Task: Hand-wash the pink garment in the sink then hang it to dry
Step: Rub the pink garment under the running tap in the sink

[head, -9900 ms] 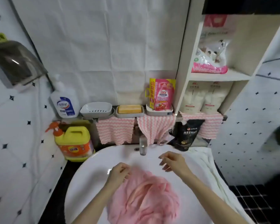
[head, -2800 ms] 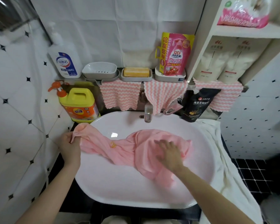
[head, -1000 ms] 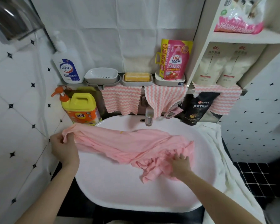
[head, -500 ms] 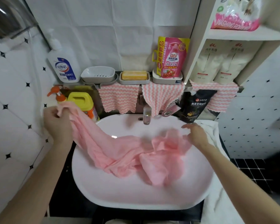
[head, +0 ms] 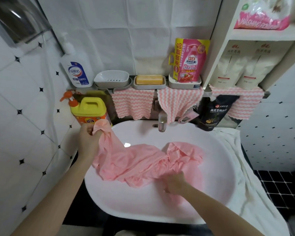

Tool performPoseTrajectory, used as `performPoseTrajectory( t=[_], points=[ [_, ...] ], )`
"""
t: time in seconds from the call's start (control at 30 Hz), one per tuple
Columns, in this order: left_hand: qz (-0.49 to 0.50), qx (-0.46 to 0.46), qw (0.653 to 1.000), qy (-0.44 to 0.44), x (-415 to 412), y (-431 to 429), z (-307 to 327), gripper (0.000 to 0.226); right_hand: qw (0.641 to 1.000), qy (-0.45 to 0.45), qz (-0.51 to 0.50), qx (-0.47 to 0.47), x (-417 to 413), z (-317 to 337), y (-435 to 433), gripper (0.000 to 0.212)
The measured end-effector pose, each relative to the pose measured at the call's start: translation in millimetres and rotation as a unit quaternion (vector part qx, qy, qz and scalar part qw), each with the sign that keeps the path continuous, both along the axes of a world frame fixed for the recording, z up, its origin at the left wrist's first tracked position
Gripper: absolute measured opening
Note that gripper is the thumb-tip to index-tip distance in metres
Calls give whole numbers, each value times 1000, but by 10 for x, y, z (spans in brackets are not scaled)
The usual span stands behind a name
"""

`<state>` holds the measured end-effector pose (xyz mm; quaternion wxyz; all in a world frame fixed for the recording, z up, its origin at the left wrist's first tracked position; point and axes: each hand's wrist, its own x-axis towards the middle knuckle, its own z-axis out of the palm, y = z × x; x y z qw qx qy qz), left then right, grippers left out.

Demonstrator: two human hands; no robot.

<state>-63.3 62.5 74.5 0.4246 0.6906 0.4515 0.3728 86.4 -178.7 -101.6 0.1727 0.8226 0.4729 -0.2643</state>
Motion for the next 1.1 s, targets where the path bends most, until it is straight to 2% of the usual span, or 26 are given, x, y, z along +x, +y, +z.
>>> performPoseTrajectory(
  t=[0.07, 0.17, 0.23, 0.3, 0.4, 0.5, 0.57, 0.63, 0.67, 0.8, 0.83, 0.87, 0.9, 0.93, 0.97, 1.0, 1.03, 1.1],
  points=[
    [-3, 1, 1000, 12, -20, 6, -23, 13, 999, -41, 5, -23, 76, 145, 7, 50],
    [-32, 5, 998, 56, -36, 10, -95, 13, 992, -91, -31, 87, 89, 291, 130, 39],
    [-54, -10, 995, 83, -40, -5, -144, 14, 988, -75, -35, 130, 10, 203, 208, 49],
    [-64, -25, 992, 101, -40, -38, -160, 15, 992, -51, -66, 94, -92, 58, 247, 57],
    [-77, -20, 991, 106, -48, -53, -142, 14, 989, -77, -99, 78, -144, -82, 236, 48],
    [-71, -1, 992, 108, -81, -9, -140, 14, 973, -32, -139, 179, -31, 76, 257, 30],
    [-51, 7, 993, 104, -91, 24, -158, 14, 929, 65, -203, 303, 147, 450, 273, 17],
    [-27, 12, 995, 93, -75, 34, -177, 14, 853, 197, -241, 420, 315, 1012, 272, 6],
    [-16, 14, 996, 86, -62, 34, -186, 13, 811, 263, -246, 461, 355, 1331, 250, 10],
    [14, 37, 999, 36, 9, 5, -176, 12, 630, 440, -181, 614, 400, 2448, 167, 14],
    [20, 48, 998, 33, 25, 4, -168, 12, 606, 447, -178, 634, 432, 2587, 171, 12],
    [23, 55, 998, 34, 40, 5, -156, 11, 608, 414, -186, 651, 501, 2619, 201, 10],
    [25, 58, 997, 35, 59, 8, -143, 11, 650, 340, -198, 651, 585, 2598, 248, 8],
    [24, 57, 997, 37, 72, 12, -139, 10, 722, 229, -202, 621, 702, 2487, 296, 3],
    [18, 56, 998, 38, 84, 10, -139, 11, 791, 111, -203, 567, 794, 2358, 317, 8],
    [10, 53, 998, 36, 88, 12, -153, 12, 828, 37, -216, 515, 871, 2182, 313, 18],
    [1, 48, 998, 37, 87, 3, -169, 13, 837, 35, -238, 492, 902, 2027, 297, 27],
    [-15, 29, 998, 54, 83, -40, -215, 15, 815, 93, -295, 490, 905, 1752, 240, 32]
  ],
)
